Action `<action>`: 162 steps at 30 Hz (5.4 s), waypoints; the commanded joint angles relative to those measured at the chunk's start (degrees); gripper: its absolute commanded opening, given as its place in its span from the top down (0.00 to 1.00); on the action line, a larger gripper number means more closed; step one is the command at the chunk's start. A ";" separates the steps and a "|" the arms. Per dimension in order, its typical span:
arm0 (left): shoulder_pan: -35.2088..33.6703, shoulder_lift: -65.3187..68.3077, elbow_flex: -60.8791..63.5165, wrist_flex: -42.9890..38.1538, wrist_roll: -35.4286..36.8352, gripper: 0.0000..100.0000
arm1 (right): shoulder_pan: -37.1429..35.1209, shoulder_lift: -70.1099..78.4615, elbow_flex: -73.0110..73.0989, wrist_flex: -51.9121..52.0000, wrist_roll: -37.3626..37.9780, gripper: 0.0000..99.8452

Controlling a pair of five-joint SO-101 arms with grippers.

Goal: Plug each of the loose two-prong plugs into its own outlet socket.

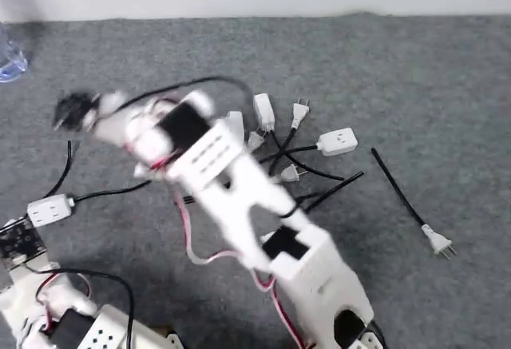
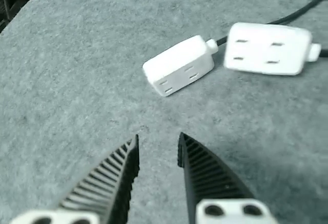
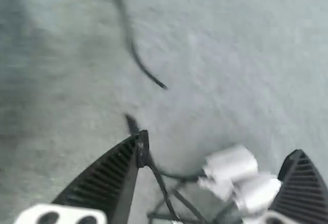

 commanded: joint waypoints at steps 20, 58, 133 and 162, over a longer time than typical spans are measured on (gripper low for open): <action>43.08 -0.44 -7.87 -0.53 14.24 0.88 | 37.58 -52.53 63.91 1.89 -1.14 0.62; 70.24 59.60 -35.38 -18.64 23.38 0.82 | 33.71 -55.87 115.52 -39.69 -0.26 0.62; 49.67 58.20 -22.64 -28.75 23.38 0.82 | 70.20 -58.24 95.82 -37.14 48.79 0.99; 49.49 57.93 -22.64 -28.48 23.65 0.81 | 79.16 -66.95 108.40 -47.52 20.04 0.50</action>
